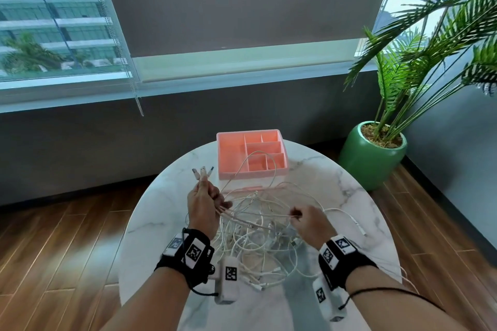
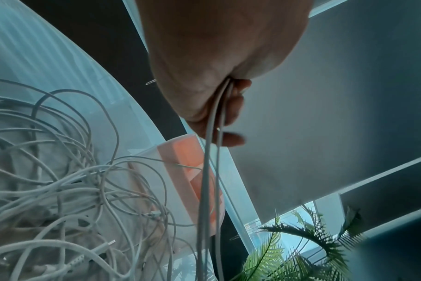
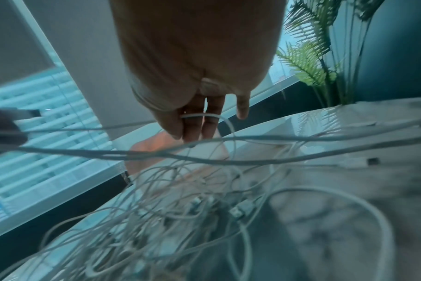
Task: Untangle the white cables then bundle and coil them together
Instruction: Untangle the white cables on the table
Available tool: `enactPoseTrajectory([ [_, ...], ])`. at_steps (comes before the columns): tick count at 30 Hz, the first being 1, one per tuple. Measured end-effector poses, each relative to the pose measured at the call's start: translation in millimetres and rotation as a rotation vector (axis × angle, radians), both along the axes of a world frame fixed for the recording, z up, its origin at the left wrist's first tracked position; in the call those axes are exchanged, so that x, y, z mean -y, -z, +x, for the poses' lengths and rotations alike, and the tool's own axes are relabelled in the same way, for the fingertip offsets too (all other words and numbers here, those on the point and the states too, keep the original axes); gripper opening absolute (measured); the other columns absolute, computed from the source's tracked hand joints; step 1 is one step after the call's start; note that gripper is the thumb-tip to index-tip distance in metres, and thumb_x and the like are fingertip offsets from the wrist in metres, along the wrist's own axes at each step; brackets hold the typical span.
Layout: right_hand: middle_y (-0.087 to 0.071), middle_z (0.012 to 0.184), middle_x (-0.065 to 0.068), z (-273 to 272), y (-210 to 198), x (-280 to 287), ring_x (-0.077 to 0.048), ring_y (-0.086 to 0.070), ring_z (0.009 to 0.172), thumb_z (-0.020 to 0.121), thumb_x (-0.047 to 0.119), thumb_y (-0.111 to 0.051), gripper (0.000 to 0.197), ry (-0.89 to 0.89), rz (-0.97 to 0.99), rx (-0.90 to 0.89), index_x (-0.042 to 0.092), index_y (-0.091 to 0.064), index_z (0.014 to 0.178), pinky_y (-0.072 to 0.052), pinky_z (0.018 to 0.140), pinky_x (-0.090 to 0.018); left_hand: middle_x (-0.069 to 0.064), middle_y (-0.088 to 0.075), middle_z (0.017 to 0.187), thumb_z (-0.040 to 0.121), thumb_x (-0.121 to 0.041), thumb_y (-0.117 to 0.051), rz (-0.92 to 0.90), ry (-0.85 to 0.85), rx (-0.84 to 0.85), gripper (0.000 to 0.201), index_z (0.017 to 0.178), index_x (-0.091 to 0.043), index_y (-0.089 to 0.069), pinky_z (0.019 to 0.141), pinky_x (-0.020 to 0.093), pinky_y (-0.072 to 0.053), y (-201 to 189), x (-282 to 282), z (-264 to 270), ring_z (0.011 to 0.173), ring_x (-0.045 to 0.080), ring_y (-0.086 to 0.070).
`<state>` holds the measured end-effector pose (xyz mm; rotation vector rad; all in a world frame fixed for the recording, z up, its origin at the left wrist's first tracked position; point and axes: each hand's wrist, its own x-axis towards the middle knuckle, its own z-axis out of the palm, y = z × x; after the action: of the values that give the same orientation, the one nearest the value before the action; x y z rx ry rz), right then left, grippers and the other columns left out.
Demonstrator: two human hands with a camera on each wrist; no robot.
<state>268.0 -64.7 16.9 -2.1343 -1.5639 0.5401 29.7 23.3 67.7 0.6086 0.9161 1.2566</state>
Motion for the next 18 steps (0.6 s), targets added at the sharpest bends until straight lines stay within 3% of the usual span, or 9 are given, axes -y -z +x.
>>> enactPoseTrajectory([
  [2,-0.072,0.093,-0.002,18,4,-2,-0.025,-0.061,0.095,0.082,0.021,-0.070,0.007,0.093,-0.015,0.075,0.022,-0.076,0.085,-0.052,0.085,-0.036,-0.001,-0.027,0.059,0.105,-0.040,-0.046,0.008,0.028,-0.053,0.046,0.065,-0.019,-0.038,0.041,0.023,-0.022,2,0,-2,0.044,0.012,-0.023],
  [4,-0.067,0.097,-0.005,33,1,-5,-0.026,-0.057,0.098,0.083,0.019,-0.071,0.007,0.177,-0.026,0.039,0.023,-0.077,0.085,-0.048,0.083,-0.029,-0.002,-0.025,0.058,0.104,-0.041,-0.046,0.036,0.072,-0.110,0.046,0.065,-0.019,-0.036,0.043,0.022,-0.015,2,2,-3,0.044,0.011,-0.019],
  [5,-0.068,0.093,-0.005,38,-3,-8,-0.025,-0.060,0.092,0.084,0.018,-0.072,0.005,0.210,-0.040,-0.030,0.022,-0.075,0.083,-0.047,0.076,-0.024,-0.002,-0.025,0.057,0.105,-0.041,-0.046,0.048,0.101,-0.136,0.045,0.066,-0.019,-0.036,0.042,0.022,-0.014,2,4,-2,0.043,0.011,-0.018],
  [7,-0.071,0.080,-0.007,41,-13,-16,-0.022,-0.066,0.071,0.088,0.015,-0.070,0.007,0.263,-0.071,-0.267,0.018,-0.070,0.082,-0.045,0.060,-0.021,-0.002,-0.026,0.057,0.105,-0.039,-0.044,0.076,0.161,-0.204,0.044,0.067,-0.017,-0.036,0.040,0.019,-0.017,4,9,1,0.041,0.010,-0.019],
  [9,-0.071,0.075,-0.012,35,-26,-25,-0.023,-0.067,0.058,0.093,0.006,-0.061,0.006,0.354,-0.042,-0.615,0.009,-0.065,0.089,-0.049,0.053,-0.025,-0.001,-0.026,0.056,0.106,-0.037,-0.043,0.116,0.218,-0.289,0.044,0.068,-0.016,-0.035,0.039,0.017,-0.019,5,13,5,0.038,0.010,-0.022],
  [12,-0.067,0.075,-0.015,23,-63,-42,-0.024,-0.064,0.063,0.092,-0.012,-0.042,0.024,0.450,0.228,-1.203,0.002,-0.062,0.091,-0.055,0.054,-0.029,-0.003,-0.030,0.052,0.104,-0.041,-0.046,0.130,0.291,-0.443,0.045,0.069,-0.014,-0.037,0.041,0.019,-0.019,12,15,6,0.039,0.012,-0.025],
  [14,-0.065,0.073,-0.012,22,-99,-52,-0.021,-0.064,0.062,0.095,-0.005,-0.045,0.020,0.484,0.457,-1.488,0.002,-0.063,0.089,-0.057,0.056,-0.028,-0.001,-0.031,0.053,0.100,-0.052,-0.048,0.132,0.335,-0.572,0.049,0.069,-0.016,-0.040,0.045,0.023,-0.019,20,19,1,0.043,0.014,-0.025],
  [16,-0.068,0.073,-0.010,24,-136,-60,-0.019,-0.066,0.062,0.096,0.006,-0.058,0.006,0.430,0.535,-1.558,0.005,-0.063,0.094,-0.056,0.056,-0.027,0.001,-0.033,0.054,0.091,-0.062,-0.046,0.103,0.358,-0.686,0.051,0.063,-0.020,-0.040,0.048,0.027,-0.021,23,25,-2,0.045,0.017,-0.028],
  [18,-0.068,0.075,-0.011,25,-158,-66,-0.021,-0.067,0.064,0.093,0.012,-0.065,0.009,0.319,0.484,-1.449,0.007,-0.061,0.100,-0.056,0.056,-0.028,0.000,-0.043,0.057,0.095,-0.055,-0.045,0.057,0.347,-0.811,0.049,0.061,-0.021,-0.043,0.050,0.031,-0.030,29,25,-4,0.049,0.019,-0.037],
])
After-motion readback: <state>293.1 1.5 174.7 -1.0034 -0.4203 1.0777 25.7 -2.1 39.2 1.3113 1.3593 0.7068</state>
